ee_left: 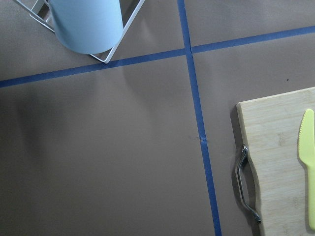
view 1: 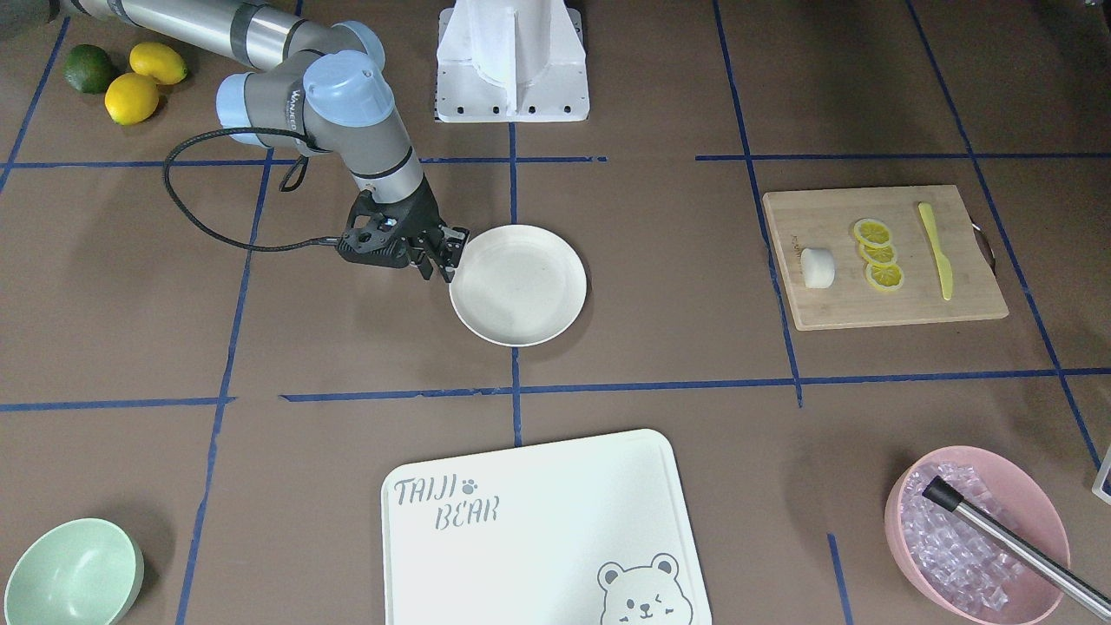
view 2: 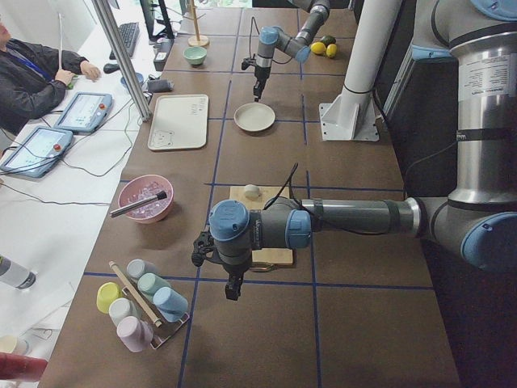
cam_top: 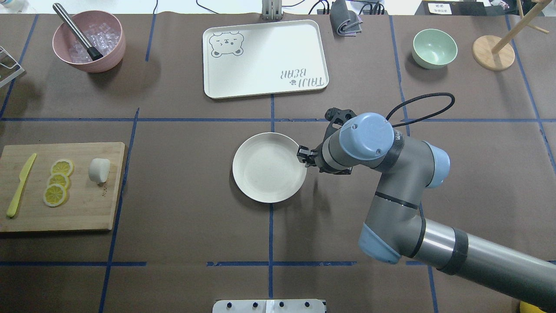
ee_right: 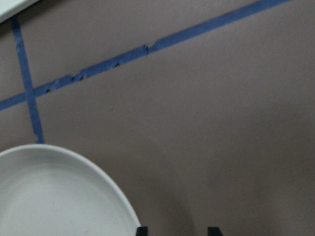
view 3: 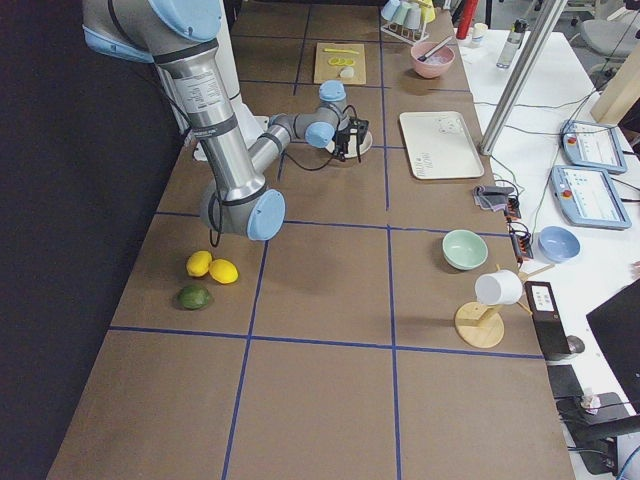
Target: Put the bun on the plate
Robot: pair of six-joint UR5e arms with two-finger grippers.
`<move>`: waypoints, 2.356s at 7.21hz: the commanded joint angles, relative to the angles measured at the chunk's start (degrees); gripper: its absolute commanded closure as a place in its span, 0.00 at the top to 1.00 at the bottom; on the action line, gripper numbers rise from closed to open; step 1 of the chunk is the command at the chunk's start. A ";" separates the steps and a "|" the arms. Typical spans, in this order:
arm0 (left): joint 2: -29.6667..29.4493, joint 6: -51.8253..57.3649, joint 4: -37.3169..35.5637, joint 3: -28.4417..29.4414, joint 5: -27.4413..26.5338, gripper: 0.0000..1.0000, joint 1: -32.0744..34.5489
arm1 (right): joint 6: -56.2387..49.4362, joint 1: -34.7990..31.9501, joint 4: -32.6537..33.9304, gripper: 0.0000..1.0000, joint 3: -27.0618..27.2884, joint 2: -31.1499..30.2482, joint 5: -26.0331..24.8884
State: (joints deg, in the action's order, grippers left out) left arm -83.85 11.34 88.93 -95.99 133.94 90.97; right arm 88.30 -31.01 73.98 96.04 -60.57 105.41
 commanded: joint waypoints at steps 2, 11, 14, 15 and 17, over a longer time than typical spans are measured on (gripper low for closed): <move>-0.09 0.18 0.28 -0.43 -0.26 1.00 -0.09 | -25.78 -15.61 9.57 1.00 2.73 -5.58 14.61; -5.10 -0.17 7.40 0.36 0.78 1.00 -0.79 | -100.78 -59.24 25.95 1.00 5.83 -34.58 25.11; -5.01 -10.46 13.11 -3.04 4.03 1.00 -10.65 | -99.99 -59.52 26.03 1.00 5.83 -35.32 25.28; -5.10 -23.25 13.11 -7.85 3.52 1.00 -16.99 | -99.64 -59.52 25.95 1.00 5.74 -35.41 25.28; -5.27 -44.81 13.11 -14.81 -4.24 1.00 -29.46 | -99.73 -59.52 25.95 1.00 5.56 -35.32 25.19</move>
State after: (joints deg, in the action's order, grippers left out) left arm -88.97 -20.22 101.98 -106.48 134.90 69.64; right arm -11.45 -90.52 99.94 101.71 -95.89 130.67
